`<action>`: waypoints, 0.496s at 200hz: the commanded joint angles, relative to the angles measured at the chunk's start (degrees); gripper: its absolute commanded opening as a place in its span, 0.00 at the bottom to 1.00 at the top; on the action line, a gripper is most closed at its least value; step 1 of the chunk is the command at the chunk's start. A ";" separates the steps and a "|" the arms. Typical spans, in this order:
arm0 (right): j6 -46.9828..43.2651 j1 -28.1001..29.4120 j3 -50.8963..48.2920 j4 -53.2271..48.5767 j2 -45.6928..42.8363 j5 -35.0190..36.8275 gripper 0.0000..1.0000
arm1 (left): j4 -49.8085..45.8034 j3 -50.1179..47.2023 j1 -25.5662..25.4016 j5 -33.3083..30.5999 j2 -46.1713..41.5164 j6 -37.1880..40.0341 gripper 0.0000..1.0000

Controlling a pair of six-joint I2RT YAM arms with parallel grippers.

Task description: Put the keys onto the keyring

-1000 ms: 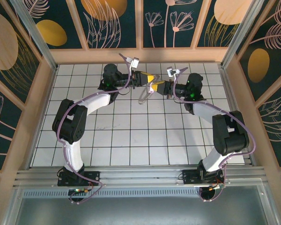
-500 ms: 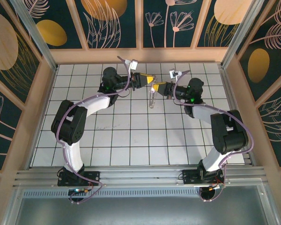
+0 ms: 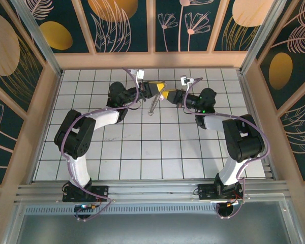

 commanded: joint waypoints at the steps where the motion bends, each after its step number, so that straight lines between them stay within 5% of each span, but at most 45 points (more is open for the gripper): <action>1: -0.39 0.49 -0.01 1.32 -0.65 0.89 0.00 | 6.08 -0.09 -1.13 0.31 -1.99 -1.33 0.00; 14: -1.64 0.35 -0.60 -0.48 -1.76 1.07 0.00 | 6.04 0.08 -1.13 0.49 -1.86 -1.41 0.00; 39: -3.06 -0.59 -2.50 -2.57 -4.20 1.07 0.25 | 6.17 0.48 -1.13 0.66 -1.53 -1.41 0.00; 63: -5.85 -1.99 -5.15 -6.36 -8.21 0.89 0.38 | 6.08 1.20 -1.13 0.93 -1.25 -1.53 0.00; 99: -11.73 -4.90 -9.62 -13.93 -16.74 -0.51 0.44 | 5.83 2.84 -1.13 1.89 -0.56 -1.93 0.00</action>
